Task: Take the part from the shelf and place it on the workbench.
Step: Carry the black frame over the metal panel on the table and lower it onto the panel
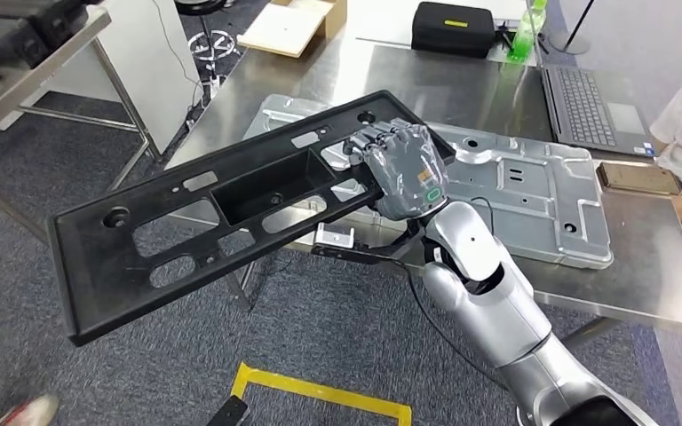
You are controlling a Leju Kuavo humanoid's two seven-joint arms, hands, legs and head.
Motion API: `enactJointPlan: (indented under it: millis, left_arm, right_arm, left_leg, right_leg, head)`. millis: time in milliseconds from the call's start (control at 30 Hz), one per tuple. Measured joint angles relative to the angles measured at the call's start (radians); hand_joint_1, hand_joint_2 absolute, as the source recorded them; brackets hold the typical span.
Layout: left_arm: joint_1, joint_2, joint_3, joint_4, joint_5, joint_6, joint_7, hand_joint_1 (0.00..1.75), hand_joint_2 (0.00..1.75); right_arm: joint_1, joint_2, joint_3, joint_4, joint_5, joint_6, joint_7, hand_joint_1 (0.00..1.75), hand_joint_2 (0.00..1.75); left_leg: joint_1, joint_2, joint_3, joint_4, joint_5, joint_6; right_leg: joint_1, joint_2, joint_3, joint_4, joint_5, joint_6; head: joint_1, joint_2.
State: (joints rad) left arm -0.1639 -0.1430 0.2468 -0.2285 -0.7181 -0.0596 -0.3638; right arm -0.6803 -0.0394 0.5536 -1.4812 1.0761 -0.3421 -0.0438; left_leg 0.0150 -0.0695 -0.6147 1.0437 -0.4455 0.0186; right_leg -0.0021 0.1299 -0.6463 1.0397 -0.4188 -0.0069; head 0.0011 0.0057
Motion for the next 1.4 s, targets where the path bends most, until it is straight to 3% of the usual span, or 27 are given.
enactJointPlan:
  millis: [33,100,167,233,267,300,367,433,467,533,600,667,733,767,800,833,867,933,967,1067,1133,1233,1267,1300,1333,1400]
  left_arm:
    - [-0.001,-0.001,0.000,0.000,0.000,0.000,-0.001,0.00,1.75]
    - [-0.004,-0.002,0.000,0.000,0.000,0.000,-0.003,0.00,1.75]
    - [-0.005,-0.002,0.000,0.000,0.000,0.000,-0.004,0.00,1.75]
    - [-0.002,-0.001,0.001,0.000,0.000,0.000,-0.004,0.00,1.75]
    - [-0.001,-0.001,0.001,0.000,-0.001,0.000,-0.004,0.00,1.75]
    - [-0.001,-0.001,0.001,0.000,-0.001,0.000,-0.004,0.00,1.75]
    - [-0.003,-0.001,0.001,0.000,-0.001,0.000,-0.004,0.00,1.75]
    - [-0.006,-0.001,0.000,0.000,-0.002,-0.001,-0.005,0.00,1.75]
    - [-0.007,-0.001,0.000,0.000,-0.002,-0.001,-0.005,0.00,1.75]
    - [-0.009,-0.001,0.001,0.000,-0.002,-0.002,-0.007,0.00,1.75]
    - [-0.009,-0.001,0.001,0.000,-0.002,-0.004,-0.012,0.00,1.75]
    - [-0.008,-0.001,0.000,0.000,-0.002,-0.006,-0.015,0.00,1.75]
    - [-0.004,-0.001,0.000,0.000,-0.002,-0.009,-0.017,0.00,1.75]
    - [-0.001,-0.001,0.000,0.000,-0.002,-0.010,-0.018,0.00,1.75]
    - [0.000,-0.001,0.000,0.000,-0.002,-0.011,-0.019,0.00,1.75]
    - [0.001,-0.001,0.000,0.000,-0.002,-0.011,-0.020,0.00,1.75]
    - [0.001,-0.001,0.000,0.000,-0.002,-0.011,-0.021,0.00,1.75]
    - [0.000,0.000,0.000,0.000,-0.002,-0.012,-0.022,0.00,1.75]
    - [0.000,0.001,0.000,0.000,-0.002,-0.012,-0.023,0.00,1.75]
    - [0.000,0.002,0.001,0.000,-0.001,-0.014,-0.024,0.00,1.75]
    - [-0.001,0.002,0.001,0.000,0.001,-0.014,-0.025,0.00,1.75]
    - [-0.001,0.002,0.001,0.000,0.003,-0.016,-0.026,0.00,1.75]
    - [0.000,0.002,0.001,0.000,0.003,-0.018,-0.027,0.00,1.75]
    - [0.001,0.002,0.001,0.000,0.004,-0.019,-0.028,0.00,1.75]
    - [0.002,0.003,0.001,0.000,0.004,-0.021,-0.030,0.00,1.75]
    - [0.002,0.003,0.001,0.000,0.003,-0.024,-0.033,0.00,1.75]
  right_arm:
    - [0.000,-0.001,-0.001,0.000,0.000,0.000,0.000,1.75,1.75]
    - [-0.001,-0.002,-0.005,-0.001,0.000,0.000,0.000,1.75,1.75]
    - [-0.003,-0.003,-0.008,-0.003,-0.001,0.000,0.000,1.75,1.75]
    - [-0.001,-0.003,-0.008,-0.003,-0.002,0.000,0.000,1.75,1.75]
    - [0.000,-0.003,-0.008,-0.002,-0.002,0.000,0.000,1.75,1.75]
    - [0.001,-0.004,-0.008,-0.002,-0.002,0.000,0.000,1.75,1.75]
    - [0.002,-0.005,-0.008,-0.001,-0.002,0.000,0.000,1.75,1.75]
    - [0.001,-0.005,-0.008,-0.001,-0.002,0.000,0.000,1.75,1.75]
    - [0.001,-0.006,-0.008,0.000,-0.002,0.000,0.000,1.75,1.75]
    - [0.001,-0.006,-0.008,0.000,-0.001,0.000,0.000,1.75,1.75]
    - [0.000,-0.007,-0.008,0.000,0.000,0.000,0.000,1.75,1.75]
    - [-0.002,-0.006,-0.008,0.000,0.001,0.000,0.000,1.75,1.75]
    - [-0.003,-0.005,-0.008,0.001,0.002,0.000,0.000,1.75,1.75]
    - [-0.002,-0.004,-0.008,0.002,0.002,0.000,0.000,1.75,1.75]
    - [-0.002,-0.004,-0.008,0.002,0.002,0.001,0.000,1.75,1.75]
    - [-0.002,-0.004,-0.008,0.003,0.002,0.001,0.000,1.75,1.75]
    - [-0.002,-0.004,-0.008,0.003,0.002,0.001,0.000,1.75,1.75]
    - [-0.002,-0.004,-0.008,0.003,0.002,0.001,0.000,1.75,1.75]
    - [-0.002,-0.004,-0.008,0.002,0.002,0.001,0.000,1.75,1.75]
    - [-0.002,-0.004,-0.008,0.002,0.002,0.000,0.000,1.75,1.75]
    - [-0.003,-0.004,-0.009,0.002,0.002,0.000,0.000,1.75,1.75]
    - [0.001,-0.005,-0.010,0.002,0.002,0.000,0.000,1.75,1.75]
    - [0.004,-0.005,-0.010,0.002,0.002,0.000,0.000,1.75,1.75]
    - [0.007,-0.005,-0.010,0.002,0.002,0.000,0.000,1.75,1.75]
    - [0.009,-0.006,-0.010,0.002,0.002,0.000,0.000,1.75,1.75]
    - [0.008,-0.006,-0.010,0.000,0.002,0.000,0.000,1.75,1.75]
  left_leg:
    - [0.001,0.010,0.002,-0.003,0.002,0.003]
    - [0.004,0.033,0.010,-0.015,0.006,0.014]
    - [0.003,0.057,0.016,-0.022,0.007,0.023]
    - [0.001,0.082,0.017,-0.022,0.004,0.026]
    - [0.001,0.094,0.018,-0.021,0.003,0.024]
    - [0.001,0.104,0.019,-0.021,0.000,0.023]
    - [0.002,0.117,0.024,-0.020,-0.005,0.016]
    - [-0.001,0.126,0.028,-0.020,-0.010,0.007]
    - [-0.002,0.130,0.029,-0.020,-0.012,0.002]
    - [-0.002,0.134,0.033,-0.023,-0.013,-0.010]
    - [0.002,0.122,0.031,-0.009,-0.028,-0.020]
    - [0.005,0.097,-0.005,0.073,-0.076,-0.024]
    - [0.005,0.082,-0.070,0.202,-0.130,-0.026]
    - [0.005,0.079,-0.095,0.245,-0.136,-0.026]
    - [0.005,0.078,-0.104,0.252,-0.124,-0.026]
    - [0.005,0.077,-0.095,0.221,-0.094,-0.024]
    - [0.004,0.076,-0.071,0.161,-0.055,-0.020]
    - [0.001,0.070,-0.021,0.047,-0.007,-0.012]
    - [-0.001,0.068,-0.007,0.015,0.000,-0.008]
    - [-0.003,0.068,0.000,-0.004,0.002,0.001]
    - [0.002,0.070,0.007,-0.016,0.008,0.012]
    - [0.003,0.074,0.011,-0.021,0.009,0.022]
    - [0.003,0.075,0.012,-0.021,0.008,0.022]
    - [0.003,0.076,0.012,-0.021,0.008,0.021]
    - [0.004,0.076,0.013,-0.020,0.007,0.020]
    - [0.005,0.076,0.017,-0.019,0.003,0.014]
  right_leg:
    - [-0.002,0.008,-0.002,-0.002,0.001,0.007]
    - [0.000,-0.024,-0.011,0.018,-0.013,0.019]
    - [0.000,-0.088,-0.053,0.105,-0.060,0.030]
    - [-0.008,-0.117,-0.115,0.221,-0.106,0.039]
    - [-0.012,-0.123,-0.132,0.249,-0.108,0.042]
    - [-0.016,-0.126,-0.130,0.242,-0.093,0.044]
    - [-0.020,-0.134,-0.073,0.131,-0.032,0.045]
    - [-0.015,-0.144,-0.014,0.021,0.003,0.038]
    - [-0.011,-0.146,-0.001,-0.004,0.005,0.032]
    - [-0.005,-0.142,0.001,-0.010,0.002,0.019]
    - [-0.007,-0.139,0.008,-0.017,0.003,0.005]
    - [-0.009,-0.137,0.016,-0.024,0.004,-0.008]
    - [-0.005,-0.132,0.018,-0.022,0.001,-0.017]
    - [-0.002,-0.127,0.018,-0.020,-0.002,-0.019]
    - [0.000,-0.123,0.018,-0.016,-0.004,-0.020]
    - [0.001,-0.118,0.018,-0.012,-0.007,-0.021]
    - [0.002,-0.114,0.019,-0.008,-0.010,-0.020]
    - [0.005,-0.108,0.017,0.002,-0.017,-0.014]
    - [0.005,-0.106,0.015,0.005,-0.019,-0.010]
    - [0.003,-0.103,0.013,0.004,-0.019,0.005]
    - [0.001,-0.108,0.003,0.032,-0.041,0.016]
    - [-0.007,-0.117,-0.076,0.198,-0.123,0.031]
    - [-0.010,-0.118,-0.102,0.247,-0.137,0.035]
    - [-0.014,-0.120,-0.112,0.264,-0.132,0.037]
    - [-0.017,-0.122,-0.104,0.243,-0.110,0.039]
    - [-0.022,-0.129,-0.043,0.120,-0.047,0.040]
  head:
    - [0.000,0.000]
    - [0.001,0.000]
    - [0.003,0.000]
    - [0.003,0.000]
    - [0.003,0.000]
    - [0.003,0.000]
    - [0.003,0.000]
    - [0.003,0.000]
    - [0.003,0.000]
    - [0.003,0.000]
    - [0.003,0.000]
    - [0.002,0.000]
    - [0.002,0.000]
    - [0.002,0.000]
    - [0.002,0.000]
    - [0.002,0.000]
    - [0.002,0.000]
    - [0.003,0.000]
    - [0.003,0.000]
    - [0.002,0.000]
    - [0.003,0.000]
    - [0.003,0.000]
    - [0.003,0.000]
    - [0.003,0.000]
    - [0.003,0.000]
    - [0.003,0.000]
